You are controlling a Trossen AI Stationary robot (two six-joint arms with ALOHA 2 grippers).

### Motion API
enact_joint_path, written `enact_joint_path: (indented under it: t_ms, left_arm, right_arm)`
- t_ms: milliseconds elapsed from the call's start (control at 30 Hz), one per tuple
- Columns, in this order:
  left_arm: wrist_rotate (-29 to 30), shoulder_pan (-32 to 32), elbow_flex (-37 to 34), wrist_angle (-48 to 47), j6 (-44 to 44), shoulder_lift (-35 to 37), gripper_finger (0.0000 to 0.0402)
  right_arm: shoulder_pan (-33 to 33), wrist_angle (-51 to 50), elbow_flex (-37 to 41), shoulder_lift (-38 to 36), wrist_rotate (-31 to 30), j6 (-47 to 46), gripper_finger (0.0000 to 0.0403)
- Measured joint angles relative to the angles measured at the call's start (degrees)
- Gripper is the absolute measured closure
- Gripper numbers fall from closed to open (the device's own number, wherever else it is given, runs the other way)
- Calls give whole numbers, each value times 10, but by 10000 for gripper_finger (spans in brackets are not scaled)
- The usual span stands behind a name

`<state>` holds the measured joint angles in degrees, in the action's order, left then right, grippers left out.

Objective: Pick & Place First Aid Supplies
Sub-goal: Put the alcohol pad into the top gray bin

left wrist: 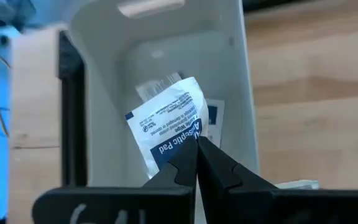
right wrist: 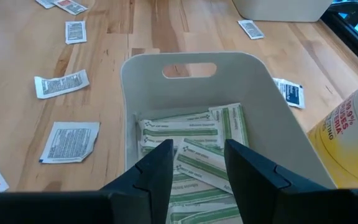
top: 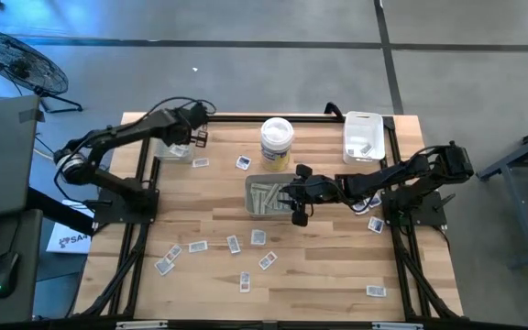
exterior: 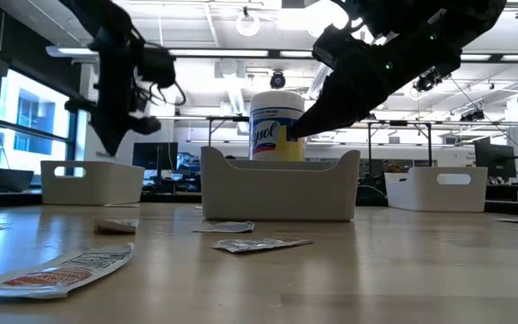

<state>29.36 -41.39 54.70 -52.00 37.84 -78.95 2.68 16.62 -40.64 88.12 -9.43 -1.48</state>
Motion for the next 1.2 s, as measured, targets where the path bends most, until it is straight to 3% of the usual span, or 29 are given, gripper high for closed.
enact_joint_path:
  t_ms: [133,367,767,933,1200]
  left_arm:
    - [-44,-28,0,28,-33,-42,401]
    - [-30,-44,0,41,-46,-94,392]
    - [-31,-53,37,-31,-61,-62,277]
    - [-38,9,67,-32,-66,-12,269]
    - [-83,205,16,126,14,4,268]
  right_arm:
    - [0,4,3,0,0,0,265]
    - [0,12,27,0,0,-9,265]
    - [0,16,31,0,-11,-12,265]
    - [0,19,31,0,-12,-11,265]
    - [0,49,31,0,-19,-12,265]
